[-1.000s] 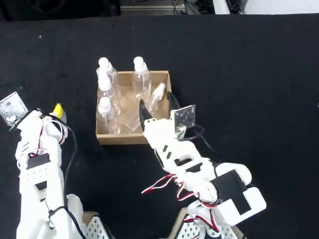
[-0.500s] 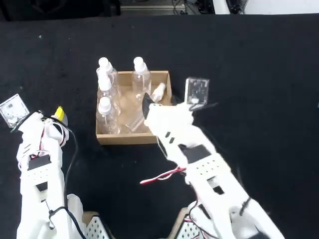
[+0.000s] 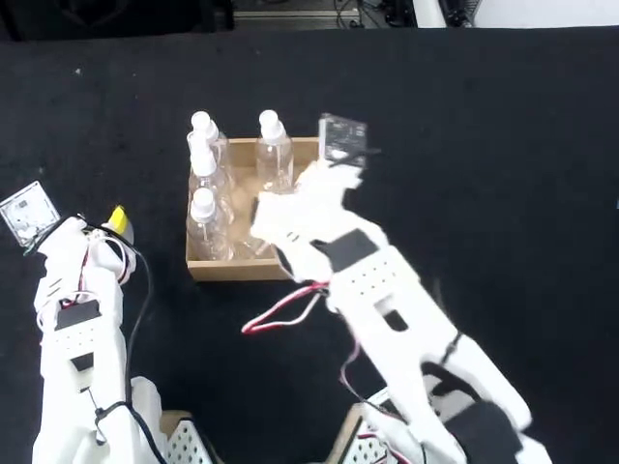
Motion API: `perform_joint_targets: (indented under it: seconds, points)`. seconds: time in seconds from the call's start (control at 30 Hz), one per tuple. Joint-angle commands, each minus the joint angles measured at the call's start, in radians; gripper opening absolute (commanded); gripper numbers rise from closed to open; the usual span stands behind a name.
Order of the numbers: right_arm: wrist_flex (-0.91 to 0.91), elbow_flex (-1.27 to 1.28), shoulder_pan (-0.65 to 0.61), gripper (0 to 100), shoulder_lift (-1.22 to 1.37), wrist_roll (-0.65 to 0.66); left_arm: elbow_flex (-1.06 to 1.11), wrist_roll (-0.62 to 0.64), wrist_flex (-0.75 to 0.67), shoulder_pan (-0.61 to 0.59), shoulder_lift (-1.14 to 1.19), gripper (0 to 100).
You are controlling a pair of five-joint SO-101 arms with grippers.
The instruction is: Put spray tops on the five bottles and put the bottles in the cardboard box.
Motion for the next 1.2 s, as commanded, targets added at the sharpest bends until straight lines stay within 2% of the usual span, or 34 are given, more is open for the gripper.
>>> perform_joint_targets:
  seconds: [0.0,0.27,1.17]
  points:
    - [0.012,-0.101,-0.02,28.3,0.051,-0.091,-0.005,-0.003,-0.023,0.012,-0.003,20]
    - [0.014,-0.18,-0.017,28.3,0.193,-0.224,-0.005,-0.005,-0.023,0.012,-0.003,20]
    - [0.012,-0.344,0.074,27.9,0.498,-0.307,-0.005,-0.005,-0.021,0.012,-0.009,20]
